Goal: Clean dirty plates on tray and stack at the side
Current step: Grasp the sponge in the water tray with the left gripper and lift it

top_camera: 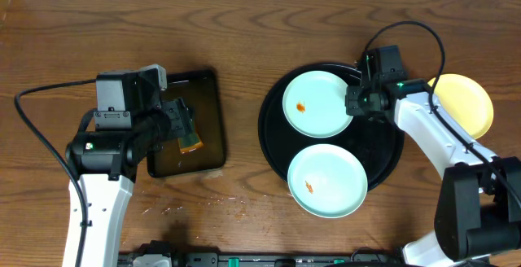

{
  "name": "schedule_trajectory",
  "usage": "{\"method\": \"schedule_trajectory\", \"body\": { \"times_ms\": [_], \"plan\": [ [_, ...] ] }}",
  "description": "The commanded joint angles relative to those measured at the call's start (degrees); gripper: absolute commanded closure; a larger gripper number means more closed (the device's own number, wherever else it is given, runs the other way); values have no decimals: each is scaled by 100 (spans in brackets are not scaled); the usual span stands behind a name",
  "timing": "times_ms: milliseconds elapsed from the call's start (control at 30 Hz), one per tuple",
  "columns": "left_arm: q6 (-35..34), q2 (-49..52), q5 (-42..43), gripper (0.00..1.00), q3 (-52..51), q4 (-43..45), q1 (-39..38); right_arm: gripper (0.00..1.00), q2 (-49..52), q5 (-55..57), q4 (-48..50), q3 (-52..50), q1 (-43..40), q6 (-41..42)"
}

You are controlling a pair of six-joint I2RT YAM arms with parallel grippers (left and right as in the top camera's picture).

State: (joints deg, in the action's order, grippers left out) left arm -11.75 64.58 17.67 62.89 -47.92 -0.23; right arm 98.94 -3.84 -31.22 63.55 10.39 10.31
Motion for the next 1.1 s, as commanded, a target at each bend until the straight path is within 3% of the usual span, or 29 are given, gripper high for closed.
{"method": "schedule_trajectory", "body": {
  "times_ms": [0, 367, 500, 667, 733, 933, 1067],
  "plan": [
    [81, 87, -15, 45, -15, 24, -24, 72, 168, -83, 122, 4, -114, -452],
    [170, 737, -37, 45, -15, 46, -24, 79, 920, -411, 527, 4, -146, -535],
    [168, 1023, -280, 44, -15, 44, -24, 96, 944, -411, 522, 4, -146, -393],
    [55, 1609, -892, 45, -15, 44, -24, 95, 984, -372, 474, 2, -146, -374],
    [-140, 1897, -1036, 45, -15, 52, -24, 86, 984, -372, 461, 2, -140, -372],
    [-280, 2879, -1088, 46, -15, 345, -24, 80, 984, -372, 457, 2, -131, -369],
    [-518, 3510, -1091, 55, -15, 621, -24, 79, 984, -374, 444, 2, -131, -365]
  ]
}}
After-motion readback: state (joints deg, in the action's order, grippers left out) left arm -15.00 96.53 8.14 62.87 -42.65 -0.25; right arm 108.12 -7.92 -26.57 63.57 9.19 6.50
